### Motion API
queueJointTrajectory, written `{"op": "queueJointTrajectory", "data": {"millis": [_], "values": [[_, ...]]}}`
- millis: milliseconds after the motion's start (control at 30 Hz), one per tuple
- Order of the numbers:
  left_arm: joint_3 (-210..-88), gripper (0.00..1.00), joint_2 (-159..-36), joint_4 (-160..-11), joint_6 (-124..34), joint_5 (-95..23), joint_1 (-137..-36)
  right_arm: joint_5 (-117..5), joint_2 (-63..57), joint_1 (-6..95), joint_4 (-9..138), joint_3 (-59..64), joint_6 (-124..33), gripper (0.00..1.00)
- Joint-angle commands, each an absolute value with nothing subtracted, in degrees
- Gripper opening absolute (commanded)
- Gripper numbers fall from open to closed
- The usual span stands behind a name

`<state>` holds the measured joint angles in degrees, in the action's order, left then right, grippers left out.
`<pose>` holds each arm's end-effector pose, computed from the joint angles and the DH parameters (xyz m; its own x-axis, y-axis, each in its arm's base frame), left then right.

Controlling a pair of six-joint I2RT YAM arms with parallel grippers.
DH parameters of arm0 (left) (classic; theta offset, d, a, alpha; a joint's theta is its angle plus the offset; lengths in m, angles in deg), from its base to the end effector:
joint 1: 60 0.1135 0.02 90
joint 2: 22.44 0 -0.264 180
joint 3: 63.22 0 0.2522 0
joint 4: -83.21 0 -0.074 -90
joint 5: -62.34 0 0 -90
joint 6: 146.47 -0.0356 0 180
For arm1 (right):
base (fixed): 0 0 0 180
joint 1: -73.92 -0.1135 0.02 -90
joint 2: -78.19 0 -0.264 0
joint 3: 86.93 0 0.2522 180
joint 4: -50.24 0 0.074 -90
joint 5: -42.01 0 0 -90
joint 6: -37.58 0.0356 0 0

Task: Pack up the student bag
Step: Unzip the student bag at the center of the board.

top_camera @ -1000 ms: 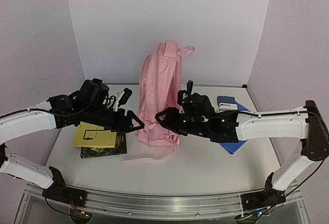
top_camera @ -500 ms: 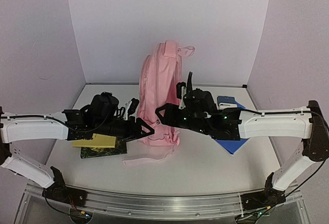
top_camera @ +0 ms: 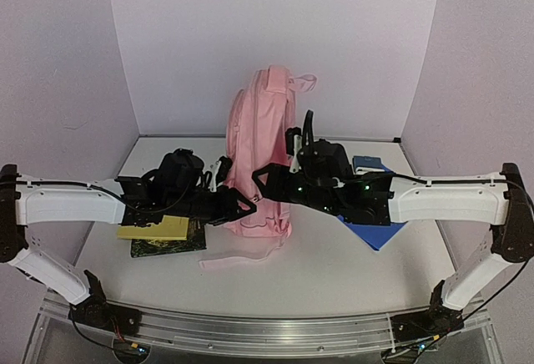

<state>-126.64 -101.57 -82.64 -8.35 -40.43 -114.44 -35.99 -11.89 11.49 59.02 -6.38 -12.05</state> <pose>0.1723 -0.2546 0.2503 -0.8670 -0.0358 -0.4970 0.3885 0.5761 -0.7192 0.1789 0.3267 0.3016 -0.6132 0.1944 -0.7656 -0.4968 0.6586 0.5652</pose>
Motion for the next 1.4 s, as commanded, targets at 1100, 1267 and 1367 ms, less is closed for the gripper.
{"op": "queueJointTrajectory", "data": {"millis": [1100, 1267, 1367], "values": [[-140.4, 0.0, -98.2, -77.6, -11.2, -39.6, -114.3, -30.7, -12.1, 11.4, 60.8, -3.3, -20.5, 0.0], [-143.4, 0.0, -98.0, -76.9, -11.8, -40.2, -113.7, -33.0, -11.7, 11.4, 60.8, -4.8, -21.9, 0.0], [-146.9, 0.0, -98.8, -75.8, -12.9, -40.6, -112.4, -34.0, -11.3, 11.4, 60.8, -5.5, -22.8, 0.0]]}}
